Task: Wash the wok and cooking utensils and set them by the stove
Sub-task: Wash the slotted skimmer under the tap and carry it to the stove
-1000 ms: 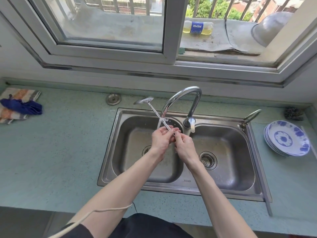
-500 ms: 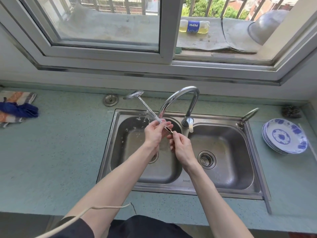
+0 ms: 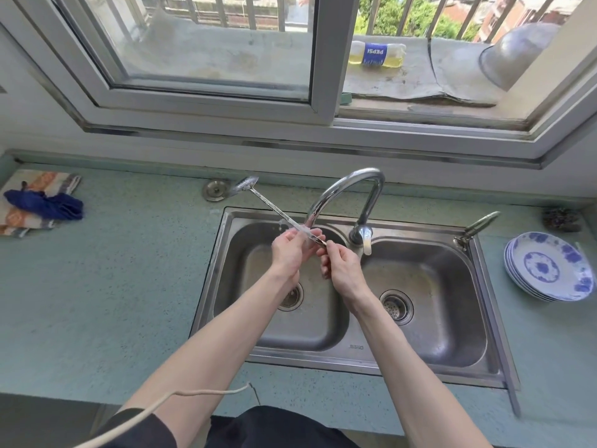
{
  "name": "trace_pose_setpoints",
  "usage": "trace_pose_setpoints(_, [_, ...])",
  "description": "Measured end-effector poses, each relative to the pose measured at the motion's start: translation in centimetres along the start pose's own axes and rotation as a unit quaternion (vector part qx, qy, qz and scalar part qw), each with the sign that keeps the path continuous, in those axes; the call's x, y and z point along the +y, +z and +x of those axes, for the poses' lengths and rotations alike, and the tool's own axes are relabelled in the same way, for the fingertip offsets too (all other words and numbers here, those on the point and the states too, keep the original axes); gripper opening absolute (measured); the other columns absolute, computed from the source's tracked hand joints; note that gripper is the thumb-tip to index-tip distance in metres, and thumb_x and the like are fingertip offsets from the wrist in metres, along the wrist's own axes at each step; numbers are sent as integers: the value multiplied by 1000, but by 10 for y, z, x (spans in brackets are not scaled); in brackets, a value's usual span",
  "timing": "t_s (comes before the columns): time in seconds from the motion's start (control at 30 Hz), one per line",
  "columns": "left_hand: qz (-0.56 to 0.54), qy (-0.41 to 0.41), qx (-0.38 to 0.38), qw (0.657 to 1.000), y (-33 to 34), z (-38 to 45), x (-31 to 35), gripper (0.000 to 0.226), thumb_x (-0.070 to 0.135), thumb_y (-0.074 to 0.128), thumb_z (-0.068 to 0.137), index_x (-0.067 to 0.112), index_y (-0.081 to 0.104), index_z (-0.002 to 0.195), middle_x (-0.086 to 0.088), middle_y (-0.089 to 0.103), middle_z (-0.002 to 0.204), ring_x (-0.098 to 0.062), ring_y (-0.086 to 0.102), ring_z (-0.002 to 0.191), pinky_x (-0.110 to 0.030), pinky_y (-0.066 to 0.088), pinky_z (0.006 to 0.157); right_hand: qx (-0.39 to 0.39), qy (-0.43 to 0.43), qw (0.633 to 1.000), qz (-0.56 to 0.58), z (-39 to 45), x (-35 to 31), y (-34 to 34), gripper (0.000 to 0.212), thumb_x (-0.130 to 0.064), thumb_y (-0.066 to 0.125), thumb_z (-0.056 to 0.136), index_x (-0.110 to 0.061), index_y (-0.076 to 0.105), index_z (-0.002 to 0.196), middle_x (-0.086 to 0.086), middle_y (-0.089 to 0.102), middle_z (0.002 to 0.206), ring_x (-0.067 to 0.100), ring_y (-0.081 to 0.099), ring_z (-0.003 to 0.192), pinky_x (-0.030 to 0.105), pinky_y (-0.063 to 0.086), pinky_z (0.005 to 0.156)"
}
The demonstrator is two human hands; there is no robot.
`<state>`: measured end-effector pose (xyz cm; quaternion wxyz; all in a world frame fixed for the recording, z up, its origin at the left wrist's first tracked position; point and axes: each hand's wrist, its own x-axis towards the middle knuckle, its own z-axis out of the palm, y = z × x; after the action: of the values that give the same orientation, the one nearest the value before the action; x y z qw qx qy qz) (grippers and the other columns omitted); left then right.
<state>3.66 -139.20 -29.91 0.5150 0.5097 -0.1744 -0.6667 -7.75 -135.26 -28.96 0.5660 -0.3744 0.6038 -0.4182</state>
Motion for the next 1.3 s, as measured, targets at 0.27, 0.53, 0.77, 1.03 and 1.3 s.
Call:
trace_pose_setpoints(0.27, [35, -33, -1, 999, 3, -6, 1, 19, -3, 52, 97, 2, 70, 94, -13, 71, 88, -17, 63, 65, -23, 58, 63, 2, 19, 999, 29, 13, -2, 6, 36, -26, 44, 111, -7, 62, 85, -2, 52, 62, 9, 46, 48, 18, 37, 46])
trace_pose_setpoints(0.53, [33, -28, 17, 999, 6, -5, -2, 26, 12, 66, 96, -12, 67, 107, -20, 64, 87, -18, 57, 54, -27, 54, 53, -5, 9, 1000, 14, 11, -5, 6, 34, -25, 45, 111, -7, 62, 87, -2, 53, 64, 9, 46, 51, 18, 38, 47])
trace_pose_setpoints(0.77, [2, -30, 47, 998, 6, 4, 5, 8, 0, 66, 90, -4, 70, 95, -14, 75, 82, -22, 67, 64, -31, 60, 64, -21, 1, 1000, -17, -3, -3, 0, 35, -27, 44, 111, -7, 62, 88, -4, 50, 64, 9, 44, 52, 19, 38, 49])
trace_pose_setpoints(1.03, [-31, -14, 88, 996, 5, 17, 10, 16, 4, 61, 98, -7, 64, 109, -24, 75, 96, -26, 75, 80, -39, 61, 86, -8, 12, 1000, -7, -24, 4, -19, 36, -28, 45, 110, -5, 64, 90, -4, 50, 64, 10, 45, 54, 20, 36, 51])
trace_pose_setpoints(1.3, [-22, -14, 98, 995, 9, 19, 9, 13, 5, 57, 101, -5, 64, 100, -19, 75, 85, -21, 73, 67, -32, 61, 68, -16, 41, 999, -16, -42, 7, -58, 36, -31, 48, 109, -7, 66, 90, -1, 51, 67, 9, 45, 54, 19, 35, 51])
